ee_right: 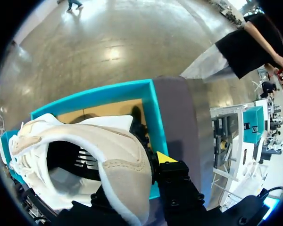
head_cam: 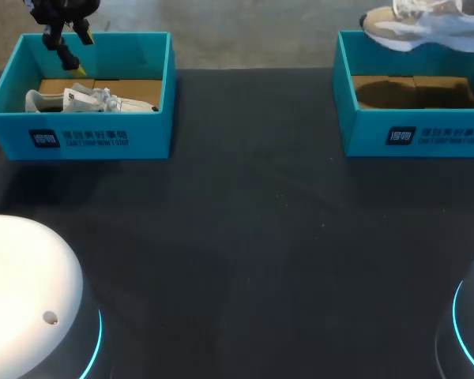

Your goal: Take the shoe out of the shoebox, open the shoe tongue, remove and reinsert the insole, then place the shoe into the shoebox

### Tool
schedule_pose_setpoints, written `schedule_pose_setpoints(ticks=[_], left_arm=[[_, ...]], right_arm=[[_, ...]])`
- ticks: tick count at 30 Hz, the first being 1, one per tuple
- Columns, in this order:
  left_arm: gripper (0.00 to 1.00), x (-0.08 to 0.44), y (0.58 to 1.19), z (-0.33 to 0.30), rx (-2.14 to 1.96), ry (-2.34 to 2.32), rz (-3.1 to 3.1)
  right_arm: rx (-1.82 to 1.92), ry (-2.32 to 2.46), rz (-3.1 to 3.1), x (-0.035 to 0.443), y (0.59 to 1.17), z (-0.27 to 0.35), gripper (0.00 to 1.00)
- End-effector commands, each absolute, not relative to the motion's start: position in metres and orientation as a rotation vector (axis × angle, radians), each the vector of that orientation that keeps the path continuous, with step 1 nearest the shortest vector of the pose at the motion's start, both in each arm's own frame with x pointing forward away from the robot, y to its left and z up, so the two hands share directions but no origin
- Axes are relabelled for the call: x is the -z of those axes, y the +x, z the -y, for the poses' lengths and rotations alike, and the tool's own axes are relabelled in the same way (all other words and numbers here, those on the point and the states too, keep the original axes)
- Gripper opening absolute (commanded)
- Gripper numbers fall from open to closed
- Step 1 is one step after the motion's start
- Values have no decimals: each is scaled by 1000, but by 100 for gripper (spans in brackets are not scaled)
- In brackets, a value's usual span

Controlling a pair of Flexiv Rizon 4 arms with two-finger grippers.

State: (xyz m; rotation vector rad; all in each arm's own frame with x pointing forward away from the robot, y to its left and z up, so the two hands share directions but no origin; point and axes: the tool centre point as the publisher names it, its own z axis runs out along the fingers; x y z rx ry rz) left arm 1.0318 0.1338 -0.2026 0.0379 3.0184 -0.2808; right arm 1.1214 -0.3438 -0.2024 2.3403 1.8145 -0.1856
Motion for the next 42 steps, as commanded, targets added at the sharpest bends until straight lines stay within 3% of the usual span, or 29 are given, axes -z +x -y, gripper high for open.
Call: schedule_pose_setpoints(ticks=[1, 18, 42], left_arm=[[100, 203, 1031, -134, 281, 40, -3016], [100, 203, 1031, -134, 281, 40, -3016], [100, 203, 1031, -134, 281, 40, -3016]], right_arm=[[36, 2226, -1756, 174, 1082, 325, 0], [19, 2194, -1756, 142, 1013, 275, 0], [1, 2242, -1680, 149, 936, 219, 0]])
